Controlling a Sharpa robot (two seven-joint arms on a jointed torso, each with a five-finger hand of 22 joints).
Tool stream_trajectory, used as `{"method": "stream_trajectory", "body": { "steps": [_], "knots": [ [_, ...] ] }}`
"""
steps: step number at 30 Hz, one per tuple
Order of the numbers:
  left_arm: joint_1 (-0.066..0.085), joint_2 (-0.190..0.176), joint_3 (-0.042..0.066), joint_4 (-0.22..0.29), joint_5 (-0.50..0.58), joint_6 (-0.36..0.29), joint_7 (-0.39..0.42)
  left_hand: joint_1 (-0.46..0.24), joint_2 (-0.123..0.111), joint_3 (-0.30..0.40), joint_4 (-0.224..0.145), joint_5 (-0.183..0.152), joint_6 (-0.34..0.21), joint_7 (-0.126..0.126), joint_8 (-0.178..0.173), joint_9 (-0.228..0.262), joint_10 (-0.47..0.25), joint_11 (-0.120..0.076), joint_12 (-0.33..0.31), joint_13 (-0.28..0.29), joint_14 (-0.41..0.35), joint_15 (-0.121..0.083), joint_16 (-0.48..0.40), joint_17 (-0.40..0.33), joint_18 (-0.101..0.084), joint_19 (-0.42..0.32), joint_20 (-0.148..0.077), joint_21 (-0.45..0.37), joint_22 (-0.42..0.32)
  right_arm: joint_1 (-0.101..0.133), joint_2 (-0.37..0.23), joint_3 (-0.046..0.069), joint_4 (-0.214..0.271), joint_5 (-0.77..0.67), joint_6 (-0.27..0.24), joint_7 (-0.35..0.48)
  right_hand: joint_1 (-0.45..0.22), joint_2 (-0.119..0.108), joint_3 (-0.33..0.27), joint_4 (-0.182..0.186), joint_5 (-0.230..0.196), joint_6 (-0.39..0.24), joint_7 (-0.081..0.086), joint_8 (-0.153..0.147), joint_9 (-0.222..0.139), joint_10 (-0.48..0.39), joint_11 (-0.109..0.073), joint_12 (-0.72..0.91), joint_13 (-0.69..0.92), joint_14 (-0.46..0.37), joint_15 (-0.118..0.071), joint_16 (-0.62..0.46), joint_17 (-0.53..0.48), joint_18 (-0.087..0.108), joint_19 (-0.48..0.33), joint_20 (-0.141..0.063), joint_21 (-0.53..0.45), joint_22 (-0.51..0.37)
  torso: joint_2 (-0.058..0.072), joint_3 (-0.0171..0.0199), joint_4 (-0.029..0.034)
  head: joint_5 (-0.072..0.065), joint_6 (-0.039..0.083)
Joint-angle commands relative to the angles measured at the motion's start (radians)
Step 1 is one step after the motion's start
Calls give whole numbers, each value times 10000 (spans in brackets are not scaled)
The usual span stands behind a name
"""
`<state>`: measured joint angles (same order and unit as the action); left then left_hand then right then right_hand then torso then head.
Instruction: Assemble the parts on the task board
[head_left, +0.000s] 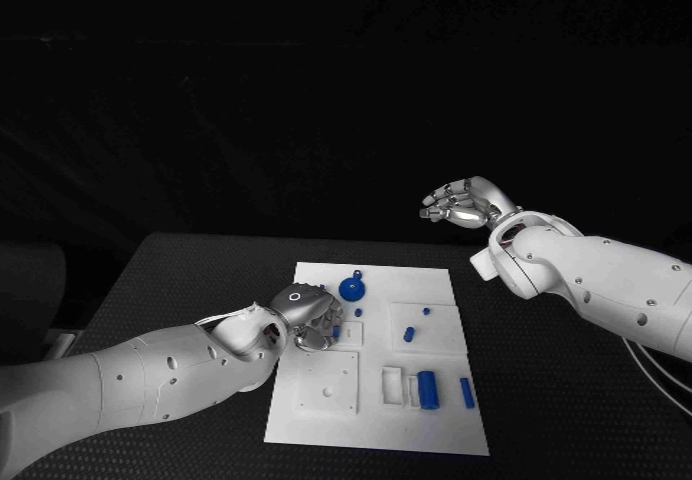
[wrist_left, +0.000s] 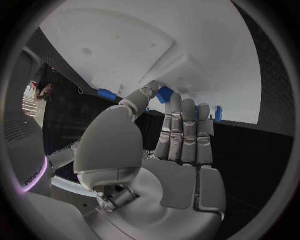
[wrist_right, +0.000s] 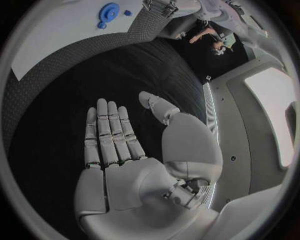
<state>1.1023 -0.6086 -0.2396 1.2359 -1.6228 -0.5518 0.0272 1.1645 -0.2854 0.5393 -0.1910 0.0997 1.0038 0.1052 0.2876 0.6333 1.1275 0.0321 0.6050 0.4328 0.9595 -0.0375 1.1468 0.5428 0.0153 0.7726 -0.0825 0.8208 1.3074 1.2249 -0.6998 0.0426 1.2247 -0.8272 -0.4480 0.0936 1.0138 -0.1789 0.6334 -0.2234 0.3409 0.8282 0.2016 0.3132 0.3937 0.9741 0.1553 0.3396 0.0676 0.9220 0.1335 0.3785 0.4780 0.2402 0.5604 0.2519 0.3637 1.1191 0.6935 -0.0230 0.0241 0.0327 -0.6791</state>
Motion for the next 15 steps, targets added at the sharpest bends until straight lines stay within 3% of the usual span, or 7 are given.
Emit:
{"method": "stream_trajectory", "body": {
  "steps": [1, 6, 15],
  "knots": [
    [-19, 36, 4, -19, -70, 126, -73, 61, 1, 12, 49, -58, 89, -11, 67, 18, 11, -85, 59, 15, -25, -71, 40, 3, 84, 86, -576, 35, 130, -4, 12, 2, 16, -16, 123, 118, 45, 24, -15, 9, 43, -52, -13, 36, -11, 96, -1, -32, 0, 6, 69, -56, -13, -37, -45, -12, -31, 12, 1, -2, 5, -4, 6],
    [-19, 24, 5, -20, -23, 110, -124, 45, 51, 28, 116, -50, 98, -17, 72, 28, 1, -87, 79, 11, -27, -73, 44, -2, 79, 96, -579, 29, 135, -4, 10, 2, 13, -16, 122, 116, 44, 26, -17, 9, 45, -51, -14, 37, -12, 100, -1, -36, 0, 7, 69, -59, -14, -36, -45, -11, -31, 14, 1, -2, 0, -7, 20],
    [-19, 10, 7, 17, 6, 40, -144, 108, 437, 143, 353, 40, 170, -54, 110, 71, 8, -112, 166, -10, -11, -91, 77, -13, 71, 115, -600, 8, 160, -4, 5, 2, 12, -16, 125, 115, 37, 26, -23, 13, 45, -50, -14, 38, -15, 104, -1, -44, 0, 7, 70, -62, -14, -35, -47, -8, -33, 16, 0, -7, 4, -21, 35]
  ]
}}
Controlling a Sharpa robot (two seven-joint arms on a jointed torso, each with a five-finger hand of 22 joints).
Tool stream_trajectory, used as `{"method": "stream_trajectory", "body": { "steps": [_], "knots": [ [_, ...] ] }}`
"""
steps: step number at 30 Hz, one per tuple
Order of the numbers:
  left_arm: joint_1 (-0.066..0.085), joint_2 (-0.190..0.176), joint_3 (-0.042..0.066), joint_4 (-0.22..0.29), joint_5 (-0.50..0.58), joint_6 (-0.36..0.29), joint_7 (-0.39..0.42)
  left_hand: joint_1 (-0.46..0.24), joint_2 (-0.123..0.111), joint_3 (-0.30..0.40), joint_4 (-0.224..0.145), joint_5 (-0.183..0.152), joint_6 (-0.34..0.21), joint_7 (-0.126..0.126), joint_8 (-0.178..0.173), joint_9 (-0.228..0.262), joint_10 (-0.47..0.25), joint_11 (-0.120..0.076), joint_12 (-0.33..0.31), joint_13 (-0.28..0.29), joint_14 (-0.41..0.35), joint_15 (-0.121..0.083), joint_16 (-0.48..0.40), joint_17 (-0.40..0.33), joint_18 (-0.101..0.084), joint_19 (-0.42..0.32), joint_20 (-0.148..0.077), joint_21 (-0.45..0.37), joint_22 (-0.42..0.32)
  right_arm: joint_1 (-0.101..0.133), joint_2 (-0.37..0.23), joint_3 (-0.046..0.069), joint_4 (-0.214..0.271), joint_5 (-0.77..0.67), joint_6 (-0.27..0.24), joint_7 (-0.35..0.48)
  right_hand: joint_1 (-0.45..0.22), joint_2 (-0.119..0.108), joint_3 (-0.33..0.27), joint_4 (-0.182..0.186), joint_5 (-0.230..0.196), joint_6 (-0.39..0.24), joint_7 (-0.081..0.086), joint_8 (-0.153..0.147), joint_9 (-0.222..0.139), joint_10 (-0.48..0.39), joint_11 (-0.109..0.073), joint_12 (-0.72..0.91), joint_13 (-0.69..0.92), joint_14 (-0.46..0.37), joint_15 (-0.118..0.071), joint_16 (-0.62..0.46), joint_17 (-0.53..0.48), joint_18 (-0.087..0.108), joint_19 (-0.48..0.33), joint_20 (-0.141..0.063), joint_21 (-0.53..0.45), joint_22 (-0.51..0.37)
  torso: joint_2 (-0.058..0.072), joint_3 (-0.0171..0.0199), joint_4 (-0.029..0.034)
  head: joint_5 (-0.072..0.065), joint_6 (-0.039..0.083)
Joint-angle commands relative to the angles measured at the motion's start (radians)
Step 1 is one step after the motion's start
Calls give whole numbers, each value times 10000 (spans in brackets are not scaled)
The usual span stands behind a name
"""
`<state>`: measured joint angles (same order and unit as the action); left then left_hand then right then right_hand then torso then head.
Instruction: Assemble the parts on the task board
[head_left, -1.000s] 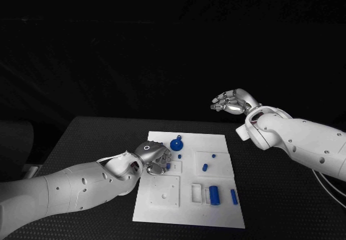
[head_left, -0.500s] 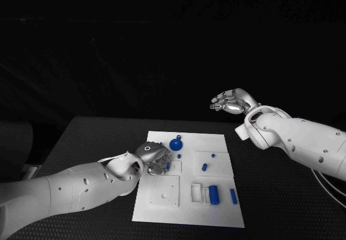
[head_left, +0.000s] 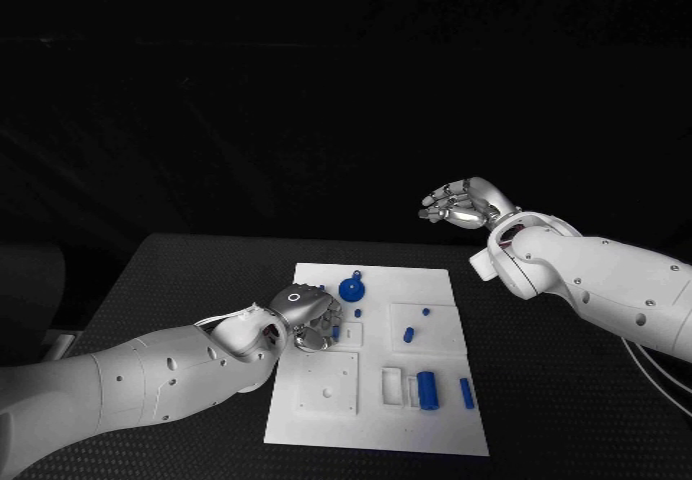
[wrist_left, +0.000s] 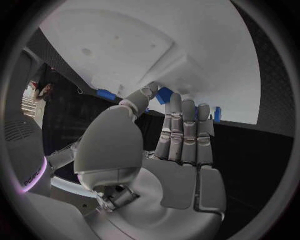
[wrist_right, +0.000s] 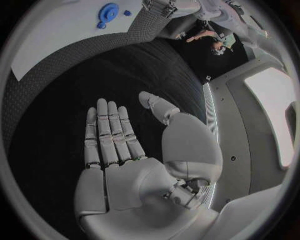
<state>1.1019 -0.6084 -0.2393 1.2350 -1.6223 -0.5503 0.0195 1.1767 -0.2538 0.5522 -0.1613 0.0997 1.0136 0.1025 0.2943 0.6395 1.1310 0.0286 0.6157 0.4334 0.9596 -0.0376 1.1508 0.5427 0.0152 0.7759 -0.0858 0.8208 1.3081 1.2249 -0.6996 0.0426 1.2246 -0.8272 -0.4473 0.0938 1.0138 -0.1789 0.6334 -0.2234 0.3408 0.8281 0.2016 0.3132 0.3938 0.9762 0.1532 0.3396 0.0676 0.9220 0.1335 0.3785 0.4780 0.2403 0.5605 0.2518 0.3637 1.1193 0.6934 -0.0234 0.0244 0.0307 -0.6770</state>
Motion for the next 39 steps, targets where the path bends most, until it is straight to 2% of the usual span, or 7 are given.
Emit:
{"method": "stream_trajectory", "body": {
  "steps": [1, 9, 14, 21, 32, 39],
  "knots": [
    [-14, 3, 4, 30, 1, 21, -68, -10, 166, 18, 73, 50, 76, -29, 45, 12, -29, -77, 63, -19, -13, -90, 39, -13, 69, 81, -567, 6, 155, -4, 0, 3, 11, -16, 124, 112, 36, 26, -23, 13, 46, -50, -14, 38, -17, 83, 20, -44, 0, 7, 70, -63, -14, -35, -48, -7, -33, 14, 0, -3, 3, -3, 11],
    [-14, -51, 6, 75, 83, -148, -46, 19, 724, 1, 190, 160, 107, -50, 46, 35, -42, -78, 102, -68, -23, -92, 57, -29, 50, 53, -573, -11, 180, -4, -6, 3, 0, -16, 124, 121, 28, 24, -29, 17, 48, -52, -13, 37, -19, 85, 21, -51, -1, 6, 71, -66, -15, -35, -50, -5, -35, 15, -4, -3, -1, -12, 12],
    [-13, -79, 7, 117, 115, -178, -40, 27, 971, -17, 208, 201, 106, -56, 31, 35, -56, -72, 111, -96, -35, -90, 61, -37, 40, 32, -572, -21, 185, -4, -6, 3, -1, -16, 126, 125, 20, 23, -35, 21, 52, -52, -12, 38, -21, 87, 22, -56, -1, 5, 71, -70, -15, -35, -52, -3, -37, 16, 0, -3, 3, -20, 19],
    [-13, -102, 8, 195, 231, -169, -8, 17, 1154, -30, 231, 224, 102, -56, 12, 30, -73, -62, 109, -122, -49, -84, 56, -49, 31, 18, -568, -26, 187, -4, -16, 3, -7, -16, 131, 128, 10, 22, -41, 26, 59, -52, -12, 38, -23, 89, 22, -65, -1, 4, 72, -74, -16, -34, -55, 0, -40, 18, -3, -4, 9, -20, 30],
    [-8, -236, 13, 359, 330, -202, 32, -56, 1292, -58, 297, 242, 53, -38, -39, 11, -122, -35, 80, -170, -91, -63, 22, -76, 17, -22, -554, -50, 185, -6, -29, 3, -12, -10, 130, 146, -11, 18, -53, 40, 93, -58, -10, 35, -31, 93, 24, -86, -1, -1, 75, -86, -17, -31, -64, 4, -47, 22, -3, 0, 7, -24, 26],
    [0, -363, 80, 476, 413, -244, 128, -56, 1422, -39, 331, 256, 38, -34, -60, 5, -137, -24, 64, -199, -105, -53, 0, -94, 15, -43, -546, -66, 182, -8, -41, 3, -2, -10, 141, 167, -21, 11, -61, 45, 140, -60, -10, 35, -37, 95, 25, -104, -2, -7, 79, -98, -19, -28, -74, 8, -55, 26, -2, 2, 3, -31, 50]
  ]
}}
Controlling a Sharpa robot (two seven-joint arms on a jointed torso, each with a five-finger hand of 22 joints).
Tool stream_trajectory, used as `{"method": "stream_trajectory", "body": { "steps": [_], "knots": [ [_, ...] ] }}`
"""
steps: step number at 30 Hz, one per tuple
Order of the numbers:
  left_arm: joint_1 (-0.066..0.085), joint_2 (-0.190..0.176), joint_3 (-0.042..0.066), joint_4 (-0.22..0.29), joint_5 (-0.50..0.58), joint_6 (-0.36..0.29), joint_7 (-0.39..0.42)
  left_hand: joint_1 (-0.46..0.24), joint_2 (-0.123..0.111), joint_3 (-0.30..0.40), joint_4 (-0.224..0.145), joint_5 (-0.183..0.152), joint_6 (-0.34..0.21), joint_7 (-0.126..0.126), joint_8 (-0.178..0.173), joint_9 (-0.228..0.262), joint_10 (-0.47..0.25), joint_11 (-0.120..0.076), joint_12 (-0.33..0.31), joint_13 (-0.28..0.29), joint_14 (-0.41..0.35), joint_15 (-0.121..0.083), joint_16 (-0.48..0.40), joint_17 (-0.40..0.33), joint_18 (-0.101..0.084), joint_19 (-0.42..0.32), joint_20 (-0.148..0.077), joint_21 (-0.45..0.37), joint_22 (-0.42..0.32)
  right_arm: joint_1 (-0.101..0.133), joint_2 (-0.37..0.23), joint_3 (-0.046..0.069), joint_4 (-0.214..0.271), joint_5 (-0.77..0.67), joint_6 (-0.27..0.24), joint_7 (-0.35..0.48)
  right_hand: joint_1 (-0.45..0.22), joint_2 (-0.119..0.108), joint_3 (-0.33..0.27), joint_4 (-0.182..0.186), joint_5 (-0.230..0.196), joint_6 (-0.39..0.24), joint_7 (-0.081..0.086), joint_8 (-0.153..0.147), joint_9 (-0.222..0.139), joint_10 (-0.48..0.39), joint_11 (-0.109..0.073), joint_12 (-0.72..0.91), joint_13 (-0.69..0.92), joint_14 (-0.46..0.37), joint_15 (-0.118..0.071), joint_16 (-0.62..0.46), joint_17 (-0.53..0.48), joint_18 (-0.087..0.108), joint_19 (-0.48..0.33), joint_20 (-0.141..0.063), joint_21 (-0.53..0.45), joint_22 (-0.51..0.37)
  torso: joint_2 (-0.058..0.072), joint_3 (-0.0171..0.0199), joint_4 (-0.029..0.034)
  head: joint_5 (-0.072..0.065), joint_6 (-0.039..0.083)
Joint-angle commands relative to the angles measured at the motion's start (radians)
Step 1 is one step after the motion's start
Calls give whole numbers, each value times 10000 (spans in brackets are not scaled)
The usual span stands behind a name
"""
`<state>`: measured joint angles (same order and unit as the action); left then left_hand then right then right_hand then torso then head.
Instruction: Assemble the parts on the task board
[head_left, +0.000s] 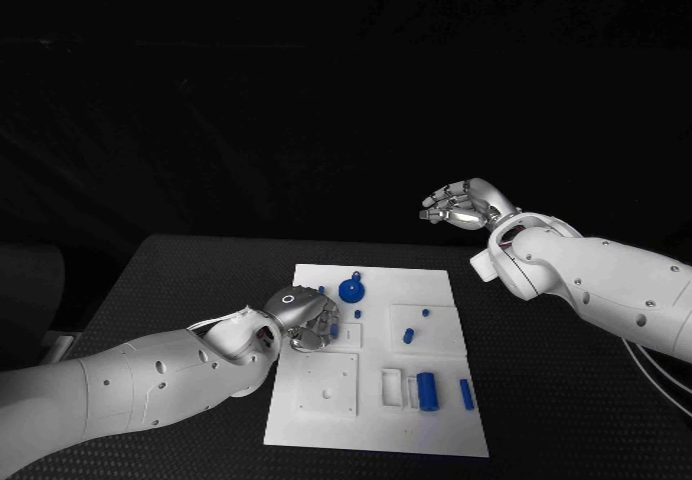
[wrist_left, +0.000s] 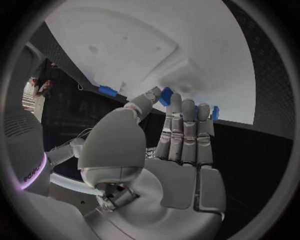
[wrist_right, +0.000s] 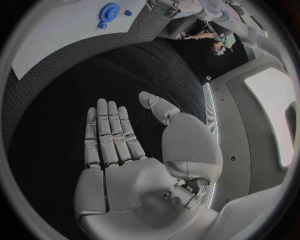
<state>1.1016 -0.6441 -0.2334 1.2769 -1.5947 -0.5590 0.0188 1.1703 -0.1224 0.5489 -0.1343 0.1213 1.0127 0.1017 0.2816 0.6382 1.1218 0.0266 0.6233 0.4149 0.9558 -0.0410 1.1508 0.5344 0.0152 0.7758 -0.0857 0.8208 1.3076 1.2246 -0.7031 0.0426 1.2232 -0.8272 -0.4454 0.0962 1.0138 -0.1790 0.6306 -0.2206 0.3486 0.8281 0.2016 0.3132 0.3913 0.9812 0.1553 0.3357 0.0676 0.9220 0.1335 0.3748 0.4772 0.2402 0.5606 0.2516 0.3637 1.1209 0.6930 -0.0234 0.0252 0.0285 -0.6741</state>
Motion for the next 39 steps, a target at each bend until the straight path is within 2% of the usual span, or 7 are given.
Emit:
{"method": "stream_trajectory", "body": {
  "steps": [1, 7, 10, 13, 19, 28, 39],
  "knots": [
    [6, -19, 26, 66, 153, -153, 134, 9, 121, -4, 64, 41, 46, -27, 64, 18, -46, -4, -14, -18, -68, -18, -2, -13, 15, -45, -546, -69, 187, -5, -7, 3, 11, -10, 122, 143, -22, 11, -35, 18, 66, -61, -10, 35, -12, 45, 4, -68, -2, -7, 79, -61, -11, -27, -77, 9, -55, 10, 2, 2, -5, -9, 21],
    [8, -62, 57, 118, 344, -80, 247, 14, 209, 5, 78, 49, 31, -23, 48, 14, -59, 6, -33, -42, -80, -8, -22, -28, 11, -60, -537, -82, 186, -7, -13, 3, 11, -9, 122, 147, -31, 8, -43, 22, 99, -62, -9, 35, -16, 47, 6, -79, -2, -11, 82, -69, -12, -27, -85, 12, -61, 13, 5, 0, -6, -13, 19],
    [8, -45, 227, 125, 519, 178, 378, -26, 230, -17, 108, 39, -14, -1, 15, 3, -94, 27, -66, -75, -109, 10, -56, -48, 2, -90, -522, -103, 184, -8, -12, 3, 11, -9, 123, 147, -35, 6, -47, 23, 116, -62, -8, 36, -18, 49, 6, -86, -2, -14, 84, -73, -13, -26, -89, 14, -64, 14, 5, -3, -6, -26, 16],
    [9, -107, 278, 212, 605, 426, 418, -73, 267, -28, 161, 3, -67, 25, -25, -11, -134, 51, -102, -109, -149, 35, -93, -70, -5, -132, -503, -133, 180, -9, -13, 3, 11, -8, 123, 148, -37, 4, -50, 23, 125, -63, -8, 36, -19, 50, 6, -89, -2, -15, 85, -75, -13, -26, -92, 15, -65, 15, 5, -3, -6, -26, 16],
    [21, -233, 447, 405, 1042, 947, 548, -140, 319, -55, 250, -83, -210, 99, -129, -49, -226, 104, -168, -175, -233, 89, -153, -105, -14, -224, -454, -189, 183, -10, -20, 3, 16, -4, 124, 149, -50, 1, -61, 31, 169, -63, -7, 37, -24, 57, 7, -102, 0, -16, 87, -83, -13, -24, -100, 19, -71, 19, 2, 7, -6, -41, -5],
    [34, -184, 458, 294, 1064, 1514, 465, -142, 361, -62, 274, -93, -267, 126, -174, -65, -273, 125, -191, -204, -279, 112, -172, -115, -11, -269, -432, -215, 186, -10, -26, 3, 27, -2, 117, 153, -58, -2, -70, 36, 203, -64, -7, 38, -28, 61, 7, -114, 0, -18, 89, -88, -13, -22, -105, 22, -75, 23, 7, 7, -11, -62, -5],
    [37, -60, 451, -11, 874, 1576, 520, -22, 432, -42, 195, -51, -323, 154, -218, -75, -323, 151, -202, -233, -334, 143, -184, -121, -4, -326, -401, -239, 196, -10, -33, 3, 41, -1, 109, 153, -61, -5, -76, 37, 235, -64, -7, 39, -31, 66, 6, -124, 1, -18, 90, -93, -12, -19, -108, 23, -78, 27, 5, 3, -11, -74, -34]
  ]
}}
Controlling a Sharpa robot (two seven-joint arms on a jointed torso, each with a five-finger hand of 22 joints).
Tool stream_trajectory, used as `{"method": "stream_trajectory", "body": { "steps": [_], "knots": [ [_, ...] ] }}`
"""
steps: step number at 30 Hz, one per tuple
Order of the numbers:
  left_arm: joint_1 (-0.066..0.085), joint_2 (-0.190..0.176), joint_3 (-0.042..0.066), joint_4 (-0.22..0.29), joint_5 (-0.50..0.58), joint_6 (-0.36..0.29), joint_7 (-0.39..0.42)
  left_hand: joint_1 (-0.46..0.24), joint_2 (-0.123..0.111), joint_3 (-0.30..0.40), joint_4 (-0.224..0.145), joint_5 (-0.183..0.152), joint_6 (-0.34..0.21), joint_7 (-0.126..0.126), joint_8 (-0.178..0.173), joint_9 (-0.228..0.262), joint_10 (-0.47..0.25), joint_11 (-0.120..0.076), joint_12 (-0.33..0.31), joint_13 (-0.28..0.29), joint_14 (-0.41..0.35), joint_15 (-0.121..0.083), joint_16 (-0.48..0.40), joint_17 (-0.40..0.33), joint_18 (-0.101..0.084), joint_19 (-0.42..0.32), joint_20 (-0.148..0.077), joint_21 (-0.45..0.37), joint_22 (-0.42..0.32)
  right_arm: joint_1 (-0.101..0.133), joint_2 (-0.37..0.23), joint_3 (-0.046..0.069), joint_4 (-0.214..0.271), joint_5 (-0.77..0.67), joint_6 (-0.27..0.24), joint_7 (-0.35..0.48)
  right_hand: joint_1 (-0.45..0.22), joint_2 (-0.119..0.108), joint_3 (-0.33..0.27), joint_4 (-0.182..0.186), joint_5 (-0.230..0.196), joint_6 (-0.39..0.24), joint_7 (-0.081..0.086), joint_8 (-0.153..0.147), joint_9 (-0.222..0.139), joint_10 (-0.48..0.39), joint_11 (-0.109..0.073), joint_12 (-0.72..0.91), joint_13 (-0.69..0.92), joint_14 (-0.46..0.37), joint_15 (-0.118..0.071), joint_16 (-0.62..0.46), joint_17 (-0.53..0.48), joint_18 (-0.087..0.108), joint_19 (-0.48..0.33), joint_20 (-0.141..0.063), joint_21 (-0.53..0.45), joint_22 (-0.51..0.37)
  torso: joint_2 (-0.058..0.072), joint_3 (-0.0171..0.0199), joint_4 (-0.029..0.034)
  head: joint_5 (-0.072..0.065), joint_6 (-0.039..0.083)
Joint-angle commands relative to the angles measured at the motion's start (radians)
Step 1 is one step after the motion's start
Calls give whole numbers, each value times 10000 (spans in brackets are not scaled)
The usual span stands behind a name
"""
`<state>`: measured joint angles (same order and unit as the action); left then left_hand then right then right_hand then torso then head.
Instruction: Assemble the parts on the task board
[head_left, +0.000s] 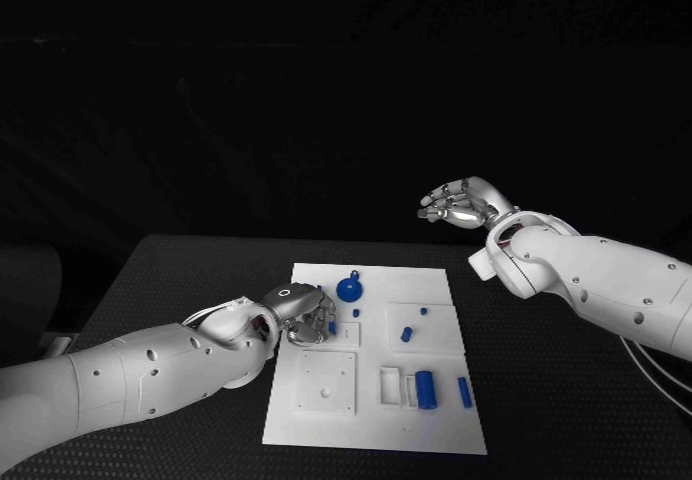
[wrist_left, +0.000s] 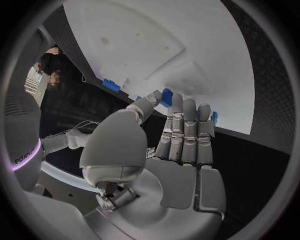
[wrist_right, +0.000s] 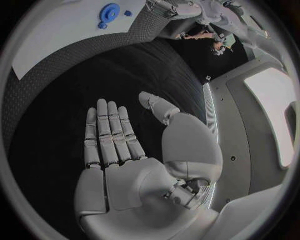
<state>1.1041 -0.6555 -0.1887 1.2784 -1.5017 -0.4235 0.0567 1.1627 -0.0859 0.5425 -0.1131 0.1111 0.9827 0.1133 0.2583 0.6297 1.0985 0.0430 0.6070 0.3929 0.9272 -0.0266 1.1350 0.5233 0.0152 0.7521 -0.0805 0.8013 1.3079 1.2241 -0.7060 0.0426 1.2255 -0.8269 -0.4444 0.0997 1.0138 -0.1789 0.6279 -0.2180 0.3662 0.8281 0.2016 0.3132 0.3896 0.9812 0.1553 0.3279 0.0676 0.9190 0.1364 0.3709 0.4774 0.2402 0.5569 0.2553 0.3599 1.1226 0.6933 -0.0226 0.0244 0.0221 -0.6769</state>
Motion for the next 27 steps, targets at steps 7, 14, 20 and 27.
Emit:
{"method": "stream_trajectory", "body": {
  "steps": [7, 14, 20, 27],
  "knots": [
    [9, 149, 0, -159, -46, 214, 229, 132, 82, 30, -88, 78, -24, 40, 9, 13, -97, -9, -34, -22, -56, 7, -22, -9, 0, -97, -443, -44, 196, -4, -1, 3, 23, -4, 99, 121, -61, -7, -52, 10, 72, -65, -7, 39, -16, 68, 7, -51, 1, 12, 62, -57, -14, -18, -72, -13, -42, 11, 5, -7, 1, -24, -20],
    [9, 157, -2, -177, -39, 273, 260, 174, 124, 40, -121, 82, -19, 40, 10, 16, -97, -9, -28, -26, -60, 11, -19, -8, 2, -98, -437, -44, 197, -4, -4, 3, 23, -4, 96, 124, -61, -7, -52, 10, 77, -65, -7, 39, -17, 69, 7, -52, 1, 13, 62, -58, -14, -17, -73, -12, -42, 12, 1, -5, 4, -60, -43],
    [9, 111, -3, -158, -46, 414, 261, 247, 155, 42, -205, 92, -13, 39, 10, 22, -101, -9, -21, -34, -65, 18, -13, -6, 3, -105, -428, -43, 199, -4, -16, 3, 25, -3, 95, 121, -62, -8, -54, 10, 84, -65, -7, 39, -18, 70, 7, -55, 1, 12, 62, -59, -14, -16, -74, -12, -43, 13, 0, -5, 1, -59, -56],
    [9, 84, -4, -134, -35, 485, 279, 262, 228, 42, -227, 100, -12, 42, 8, 26, -107, -6, -19, -42, -75, 26, -13, -7, -2, -111, -418, -45, 198, -4, -18, 3, 29, -2, 96, 126, -61, -10, -57, 10, 93, -66, -7, 39, -20, 72, 7, -60, 1, 12, 62, -61, -13, -15, -75, -11, -45, 15, 0, -6, 4, -68, -71]
  ]
}}
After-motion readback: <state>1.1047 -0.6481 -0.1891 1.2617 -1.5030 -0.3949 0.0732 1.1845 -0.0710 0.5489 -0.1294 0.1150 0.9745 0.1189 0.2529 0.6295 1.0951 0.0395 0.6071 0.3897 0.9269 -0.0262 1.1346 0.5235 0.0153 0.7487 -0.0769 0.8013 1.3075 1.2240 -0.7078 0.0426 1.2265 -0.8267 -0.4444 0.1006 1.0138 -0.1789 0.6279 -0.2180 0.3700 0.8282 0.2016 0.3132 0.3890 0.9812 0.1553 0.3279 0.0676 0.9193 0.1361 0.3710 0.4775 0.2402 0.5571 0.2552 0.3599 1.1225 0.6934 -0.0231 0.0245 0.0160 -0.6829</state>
